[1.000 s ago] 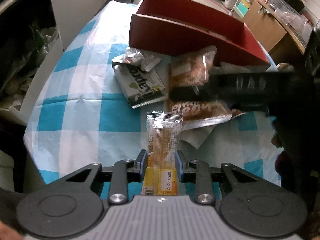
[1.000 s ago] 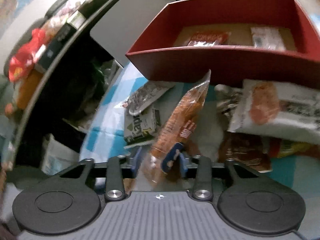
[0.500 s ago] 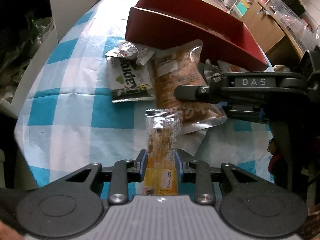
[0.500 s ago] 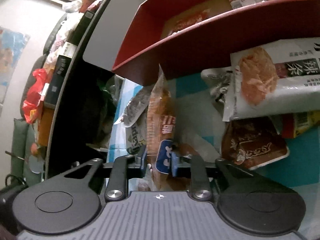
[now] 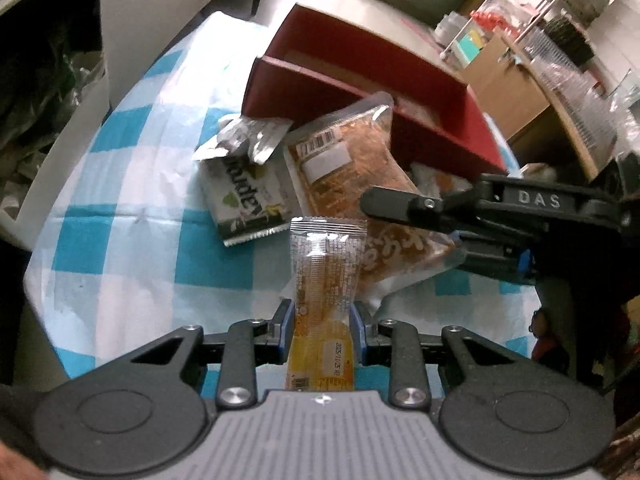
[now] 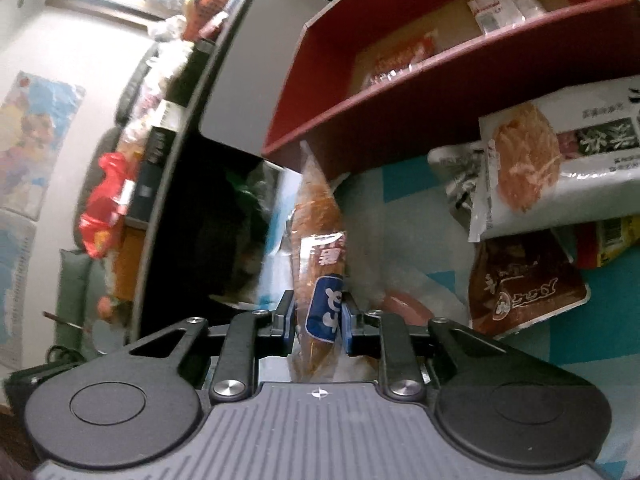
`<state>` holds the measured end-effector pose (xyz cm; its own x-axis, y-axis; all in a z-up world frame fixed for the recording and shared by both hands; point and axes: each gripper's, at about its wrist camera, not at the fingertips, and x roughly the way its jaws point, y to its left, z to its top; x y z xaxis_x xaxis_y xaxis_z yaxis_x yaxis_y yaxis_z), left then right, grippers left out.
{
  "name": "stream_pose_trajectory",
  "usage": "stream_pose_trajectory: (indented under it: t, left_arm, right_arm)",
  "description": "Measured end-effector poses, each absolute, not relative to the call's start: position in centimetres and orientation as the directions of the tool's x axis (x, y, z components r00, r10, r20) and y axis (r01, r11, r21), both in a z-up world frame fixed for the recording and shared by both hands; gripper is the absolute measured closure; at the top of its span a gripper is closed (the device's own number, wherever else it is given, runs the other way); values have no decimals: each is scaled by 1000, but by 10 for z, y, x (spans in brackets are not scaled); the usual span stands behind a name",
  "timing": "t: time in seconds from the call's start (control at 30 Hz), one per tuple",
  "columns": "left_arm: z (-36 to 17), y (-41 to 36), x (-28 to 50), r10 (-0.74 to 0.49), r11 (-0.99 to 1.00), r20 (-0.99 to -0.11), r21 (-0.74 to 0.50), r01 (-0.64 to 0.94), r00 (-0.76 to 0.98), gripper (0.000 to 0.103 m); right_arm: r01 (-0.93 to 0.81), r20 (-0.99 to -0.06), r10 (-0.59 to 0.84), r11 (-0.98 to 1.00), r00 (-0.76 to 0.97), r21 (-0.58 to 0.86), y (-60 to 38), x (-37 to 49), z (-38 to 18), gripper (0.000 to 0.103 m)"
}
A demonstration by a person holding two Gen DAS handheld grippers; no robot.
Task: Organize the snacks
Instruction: 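Lift the clear bar with left tool while right tool lifts bread packet, then carry the clear bar and bread packet over the red box with both tools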
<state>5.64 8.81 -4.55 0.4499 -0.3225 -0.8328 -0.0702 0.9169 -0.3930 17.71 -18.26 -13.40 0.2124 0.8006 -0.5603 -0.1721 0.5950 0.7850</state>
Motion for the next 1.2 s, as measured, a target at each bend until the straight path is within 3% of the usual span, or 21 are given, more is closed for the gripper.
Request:
stream_pose_trajectory:
  t: [0.63,1.07,1.2]
  left_arm:
    - [5,76,102,-360,899,-731,-437,7,580,79]
    - [43,39,184,-356,915,-655,-391,104,666,78]
    - [37,31,212,-353,916,-655,-386,105,668,78]
  right_arm:
    - [-162,-390,869,450,303,878,-210,186,-106,71]
    - [-151,-251,853,353,457,924,-237,240,-86,66]
    - [-138,-248,838,354,486,925,-241,266,-89,65]
